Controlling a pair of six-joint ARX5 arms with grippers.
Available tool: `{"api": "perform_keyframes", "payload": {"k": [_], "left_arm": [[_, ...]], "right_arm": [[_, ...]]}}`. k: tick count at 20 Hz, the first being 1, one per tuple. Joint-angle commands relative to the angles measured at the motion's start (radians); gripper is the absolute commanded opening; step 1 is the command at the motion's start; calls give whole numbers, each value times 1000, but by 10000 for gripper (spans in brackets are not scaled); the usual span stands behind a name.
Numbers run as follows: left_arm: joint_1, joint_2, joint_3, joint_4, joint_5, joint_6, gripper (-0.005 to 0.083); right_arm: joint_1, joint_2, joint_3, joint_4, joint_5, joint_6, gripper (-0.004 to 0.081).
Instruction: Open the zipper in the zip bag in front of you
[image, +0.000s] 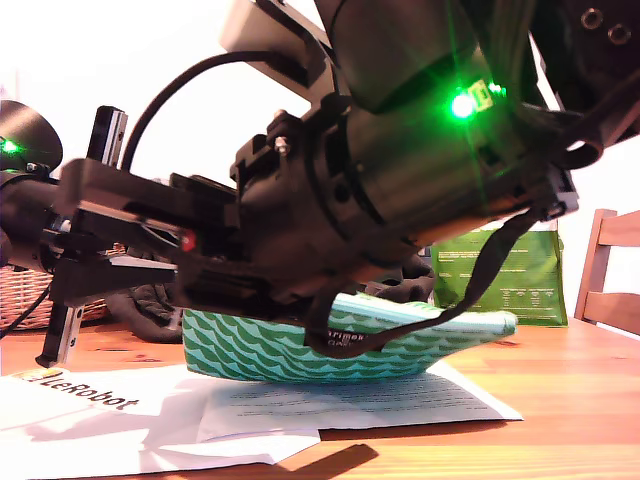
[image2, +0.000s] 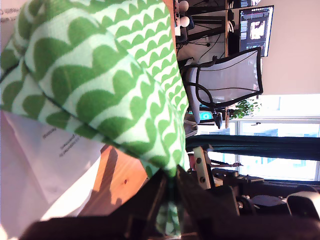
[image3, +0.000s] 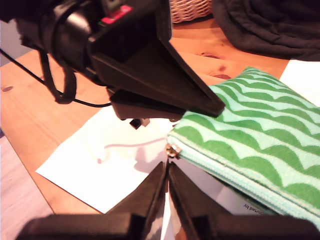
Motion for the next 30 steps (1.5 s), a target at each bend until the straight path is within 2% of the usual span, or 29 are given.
{"api": "perform_keyframes", "payload": {"k": [1,5,13,17,22,30], "left_arm": [[-2,5,-2,8,0,15,-19],[-1,5,-2,8,0,18,-19],[0,5,-2,-30,-23,97,-19],[0,5,-2,-106,-82,205,-19],[3,5,-2,-152,-138,280,-19],[3,5,2,-196,-198,349,-19]], "right_arm": [[0,-1,11,3,0,0,-13],[0,-1,11,-29,1,0,-13],[0,-8,11,-89,1,0,-13],[-1,-13,11,-117,8,0,-13],[-1,-14,11,-163,20,0,-13],[-1,-15,12,-224,34,0,-13]]}}
